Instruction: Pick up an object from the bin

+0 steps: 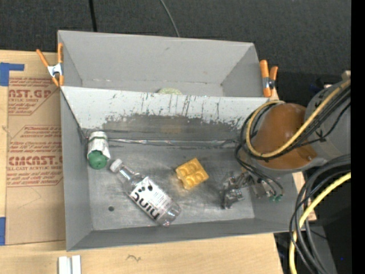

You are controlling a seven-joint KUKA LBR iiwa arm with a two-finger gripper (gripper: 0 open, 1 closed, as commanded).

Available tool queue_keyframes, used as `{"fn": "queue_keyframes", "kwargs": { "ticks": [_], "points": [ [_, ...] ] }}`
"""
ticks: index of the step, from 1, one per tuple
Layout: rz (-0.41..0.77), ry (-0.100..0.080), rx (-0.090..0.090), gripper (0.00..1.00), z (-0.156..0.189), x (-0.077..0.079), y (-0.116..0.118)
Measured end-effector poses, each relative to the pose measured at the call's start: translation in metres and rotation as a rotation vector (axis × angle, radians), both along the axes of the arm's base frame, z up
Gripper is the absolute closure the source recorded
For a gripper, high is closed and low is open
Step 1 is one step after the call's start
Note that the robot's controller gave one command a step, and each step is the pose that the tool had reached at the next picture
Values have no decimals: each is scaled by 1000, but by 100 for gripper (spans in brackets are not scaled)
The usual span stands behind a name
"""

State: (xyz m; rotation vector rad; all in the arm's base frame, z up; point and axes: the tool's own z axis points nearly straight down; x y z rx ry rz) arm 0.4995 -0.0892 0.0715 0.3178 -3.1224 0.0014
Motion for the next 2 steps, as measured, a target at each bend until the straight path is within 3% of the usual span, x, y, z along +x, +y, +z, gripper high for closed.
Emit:
{"fn": "queue_keyframes", "kwargs": {
  "ticks": [2],
  "points": [
    [0,0,0,100,0,0,0]
  ]
}}
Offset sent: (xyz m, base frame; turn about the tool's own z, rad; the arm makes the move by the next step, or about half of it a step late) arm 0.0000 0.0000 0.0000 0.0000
